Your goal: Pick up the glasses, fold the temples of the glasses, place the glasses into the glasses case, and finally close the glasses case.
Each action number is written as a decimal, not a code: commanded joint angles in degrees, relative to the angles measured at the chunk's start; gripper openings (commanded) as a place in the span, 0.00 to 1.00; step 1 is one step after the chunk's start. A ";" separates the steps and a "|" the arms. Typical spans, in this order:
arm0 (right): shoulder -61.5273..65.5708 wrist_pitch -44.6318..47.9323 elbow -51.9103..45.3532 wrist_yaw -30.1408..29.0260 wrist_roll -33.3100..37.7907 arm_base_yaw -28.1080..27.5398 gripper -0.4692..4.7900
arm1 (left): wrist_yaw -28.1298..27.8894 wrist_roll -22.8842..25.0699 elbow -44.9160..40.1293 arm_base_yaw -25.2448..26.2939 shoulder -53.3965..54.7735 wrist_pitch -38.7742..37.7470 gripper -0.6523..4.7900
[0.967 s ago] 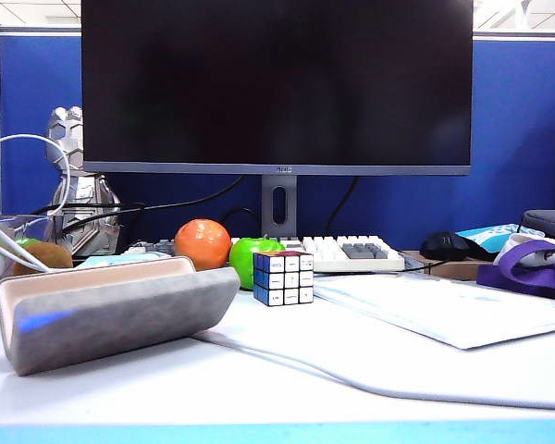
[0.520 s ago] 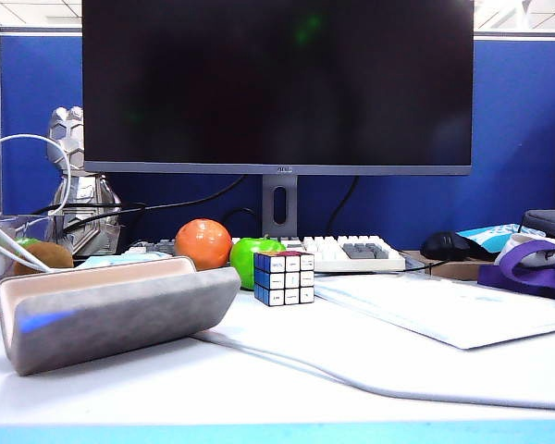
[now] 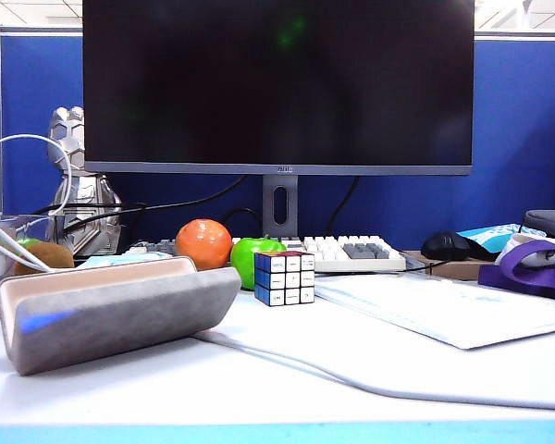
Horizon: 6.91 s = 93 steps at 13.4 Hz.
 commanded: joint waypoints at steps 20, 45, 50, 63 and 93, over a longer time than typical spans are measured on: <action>0.39 6.93 0.17 9.11 13.68 -0.09 0.08 | 8.46 2.95 0.22 -0.09 -0.17 2.73 0.11; 5.01 3.63 0.13 4.09 20.11 -1.97 0.08 | 7.50 14.05 0.22 -0.09 -0.07 -1.14 0.11; 6.05 6.60 0.15 6.27 20.04 -2.45 0.08 | 5.05 19.21 0.22 -0.07 -0.07 -2.25 0.11; 14.23 -26.43 0.13 7.17 -10.47 -10.84 0.08 | -43.01 48.72 0.22 -0.07 -1.53 -58.16 0.11; 39.87 -42.93 0.11 19.87 -61.57 0.85 0.08 | -45.09 54.12 0.17 -0.07 -1.95 -72.65 0.11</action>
